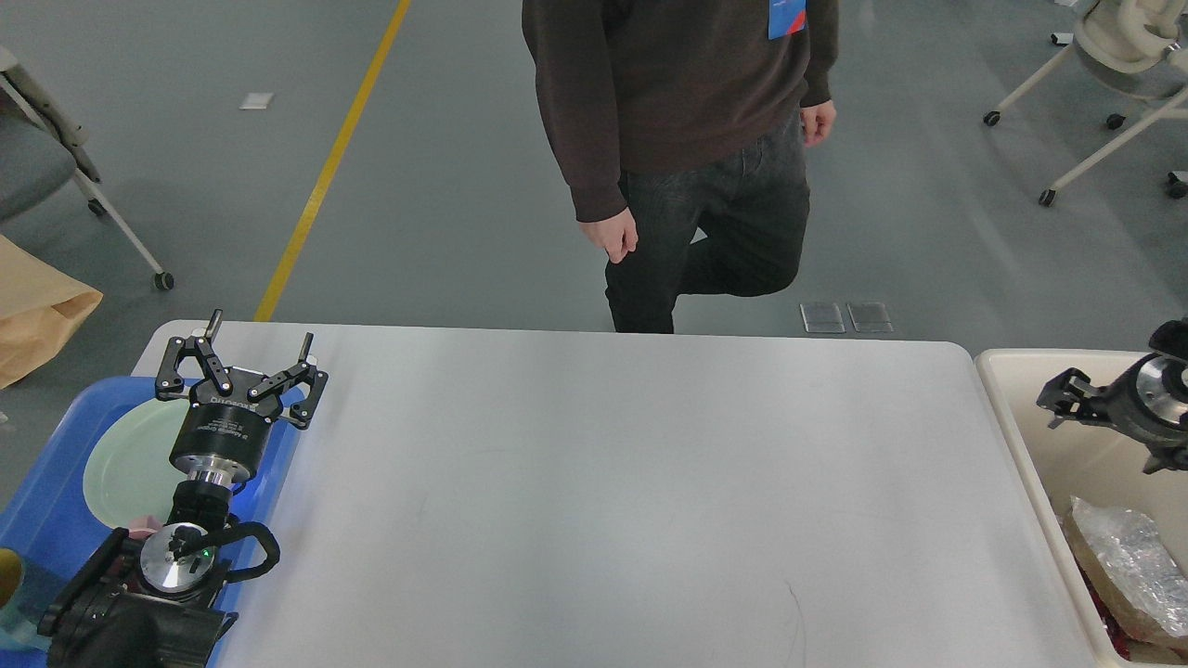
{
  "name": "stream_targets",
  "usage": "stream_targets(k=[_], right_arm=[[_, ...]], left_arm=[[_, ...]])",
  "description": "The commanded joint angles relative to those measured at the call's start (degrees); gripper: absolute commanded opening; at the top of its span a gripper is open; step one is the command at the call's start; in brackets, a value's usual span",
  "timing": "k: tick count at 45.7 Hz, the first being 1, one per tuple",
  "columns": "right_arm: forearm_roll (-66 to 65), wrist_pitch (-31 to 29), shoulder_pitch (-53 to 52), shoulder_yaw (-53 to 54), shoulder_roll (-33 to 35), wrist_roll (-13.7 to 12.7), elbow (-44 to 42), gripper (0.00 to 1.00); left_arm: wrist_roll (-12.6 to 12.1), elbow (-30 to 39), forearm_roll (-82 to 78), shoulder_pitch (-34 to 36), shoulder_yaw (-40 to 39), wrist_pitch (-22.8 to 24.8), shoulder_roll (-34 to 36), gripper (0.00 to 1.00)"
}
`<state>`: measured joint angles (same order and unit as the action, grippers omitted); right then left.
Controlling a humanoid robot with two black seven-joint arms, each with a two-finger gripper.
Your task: Tidy desktop
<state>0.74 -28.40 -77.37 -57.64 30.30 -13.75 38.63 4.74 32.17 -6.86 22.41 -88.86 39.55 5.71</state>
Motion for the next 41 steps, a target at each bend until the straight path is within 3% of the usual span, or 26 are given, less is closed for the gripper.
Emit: stream_targets(k=[1,6,18,29,36,38,41], right_arm=[[0.05,0.45,0.9,13.57,1.51,0.04,-1.18,1.0],[-0.03,0.45,4.77,30.53,6.08,0.04,-4.17,1.0],[0.14,0.81,25.24,77.29,6.0,0.65,-9.36,1.0],[0.41,0.81,39.74,114.83,2.14,0.74,-9.18,1.0],[0.23,0.46,47.92,127.58,-3.92,0.92,-6.73,1.0],[0.32,0.37,49.33,131.79,-6.29,2.23,-4.98,1.0],[-0.56,0.37,52.84,136.72,-7.88,7.31,-2.08,1.0]], left_arm=[[0.09,0.0,0.0,0.0,0.0,0.0,0.0,0.96],[0.09,0.0,0.0,0.0,0.0,0.0,0.0,0.96],[0.09,0.0,0.0,0.0,0.0,0.0,0.0,0.96],[0.09,-0.09,0.0,0.0,0.0,0.0,0.0,0.96],[0.09,0.0,0.0,0.0,0.0,0.0,0.0,0.96],[0.09,-0.09,0.0,0.0,0.0,0.0,0.0,0.96],[0.09,0.0,0.0,0.0,0.0,0.0,0.0,0.96]])
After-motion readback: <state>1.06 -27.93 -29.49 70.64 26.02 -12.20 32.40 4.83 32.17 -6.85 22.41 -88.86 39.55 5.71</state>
